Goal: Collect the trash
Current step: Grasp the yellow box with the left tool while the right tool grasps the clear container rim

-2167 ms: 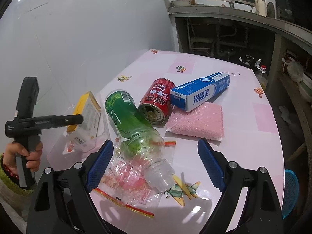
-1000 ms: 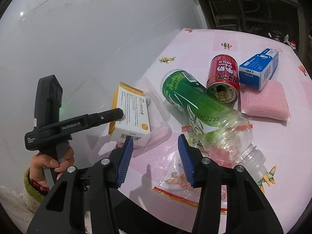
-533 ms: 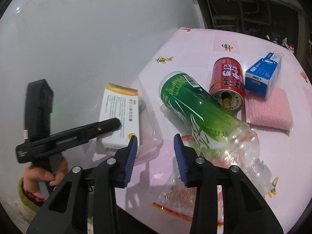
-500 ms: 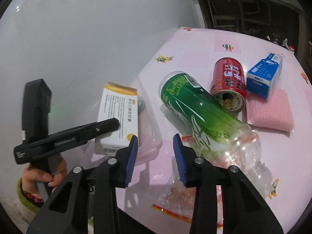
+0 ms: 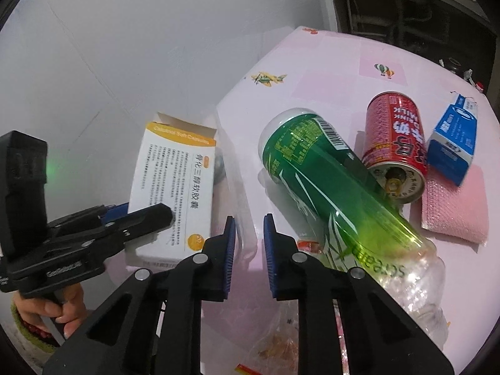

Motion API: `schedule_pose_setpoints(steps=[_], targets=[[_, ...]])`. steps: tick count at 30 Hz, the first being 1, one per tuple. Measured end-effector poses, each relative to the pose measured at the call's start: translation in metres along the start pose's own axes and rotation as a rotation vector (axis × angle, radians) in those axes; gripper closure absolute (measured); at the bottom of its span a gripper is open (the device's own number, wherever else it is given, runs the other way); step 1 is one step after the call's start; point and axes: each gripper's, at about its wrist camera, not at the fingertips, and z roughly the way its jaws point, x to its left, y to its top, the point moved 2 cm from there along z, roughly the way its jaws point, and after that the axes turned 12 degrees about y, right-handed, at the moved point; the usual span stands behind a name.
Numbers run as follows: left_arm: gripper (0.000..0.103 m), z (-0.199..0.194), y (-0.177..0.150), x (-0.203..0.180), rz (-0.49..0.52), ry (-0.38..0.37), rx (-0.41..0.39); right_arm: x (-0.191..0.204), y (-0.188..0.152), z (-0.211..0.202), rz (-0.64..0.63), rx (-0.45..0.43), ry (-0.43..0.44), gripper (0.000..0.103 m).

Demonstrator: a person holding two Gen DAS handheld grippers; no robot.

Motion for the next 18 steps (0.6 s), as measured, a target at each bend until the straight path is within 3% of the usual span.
schedule_pose_setpoints(steps=[7,18], targets=[[0.068,-0.001,-0.001,-0.001,0.006,-0.006,-0.011,0.006,0.000,0.009,-0.020,0.012,-0.016,0.096],[0.072,-0.038,0.008,0.000,0.006,-0.067,-0.093,0.014,-0.004,-0.012,-0.038,-0.058,-0.055,0.097]])
